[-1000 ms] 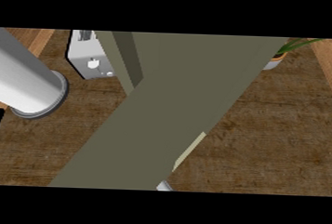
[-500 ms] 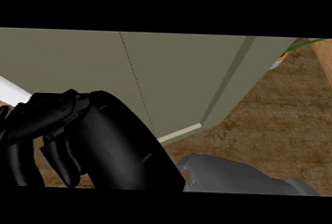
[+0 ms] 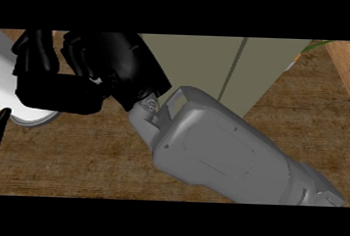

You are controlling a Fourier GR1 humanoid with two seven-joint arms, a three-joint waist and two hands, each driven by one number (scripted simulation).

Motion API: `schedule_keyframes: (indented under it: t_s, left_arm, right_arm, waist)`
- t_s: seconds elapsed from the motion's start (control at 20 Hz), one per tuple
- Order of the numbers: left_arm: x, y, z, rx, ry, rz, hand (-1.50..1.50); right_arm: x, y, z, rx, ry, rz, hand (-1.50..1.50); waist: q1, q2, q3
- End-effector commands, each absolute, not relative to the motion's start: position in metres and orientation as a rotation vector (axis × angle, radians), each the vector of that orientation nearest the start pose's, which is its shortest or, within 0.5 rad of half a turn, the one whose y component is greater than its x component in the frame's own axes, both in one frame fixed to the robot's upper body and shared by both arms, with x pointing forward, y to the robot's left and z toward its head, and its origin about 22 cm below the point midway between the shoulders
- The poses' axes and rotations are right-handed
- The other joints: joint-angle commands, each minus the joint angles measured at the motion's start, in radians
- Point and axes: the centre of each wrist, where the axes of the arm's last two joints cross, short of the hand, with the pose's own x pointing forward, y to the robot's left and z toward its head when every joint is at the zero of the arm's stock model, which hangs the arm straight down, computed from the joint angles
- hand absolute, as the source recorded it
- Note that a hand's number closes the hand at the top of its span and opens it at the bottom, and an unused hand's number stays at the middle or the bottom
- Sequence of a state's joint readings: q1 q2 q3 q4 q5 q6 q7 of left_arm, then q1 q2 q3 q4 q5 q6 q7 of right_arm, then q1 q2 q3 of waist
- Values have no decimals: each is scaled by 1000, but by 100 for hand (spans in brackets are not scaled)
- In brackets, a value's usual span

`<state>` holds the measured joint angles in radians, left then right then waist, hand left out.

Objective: Pick up the wine, place it into the cabinet and close the cabinet

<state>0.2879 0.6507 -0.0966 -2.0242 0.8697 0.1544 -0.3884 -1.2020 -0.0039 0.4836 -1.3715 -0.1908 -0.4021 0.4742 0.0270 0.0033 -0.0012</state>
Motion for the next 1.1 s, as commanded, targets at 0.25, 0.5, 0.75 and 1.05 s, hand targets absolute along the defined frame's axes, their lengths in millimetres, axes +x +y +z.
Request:
schedule_keyframes:
  t_s: [0.25,0.5,0.75,1.05]
  left_arm:
    - [181,312,94,-227,-1947,199,-150]
    - [171,312,99,-239,-1935,201,-150]
    - [180,310,109,-246,-1953,186,-150]
    - [184,317,106,-254,-1951,196,-150]
  right_arm:
    - [367,18,264,269,-1841,560,150]
    - [386,-21,240,224,-1850,552,150]
    - [401,-33,236,151,-1873,554,150]
    - [404,-35,219,99,-1883,592,150]
  waist:
    - [-3,4,0]
    - [-3,1,1]
    - [3,8,1]
    - [6,9,0]
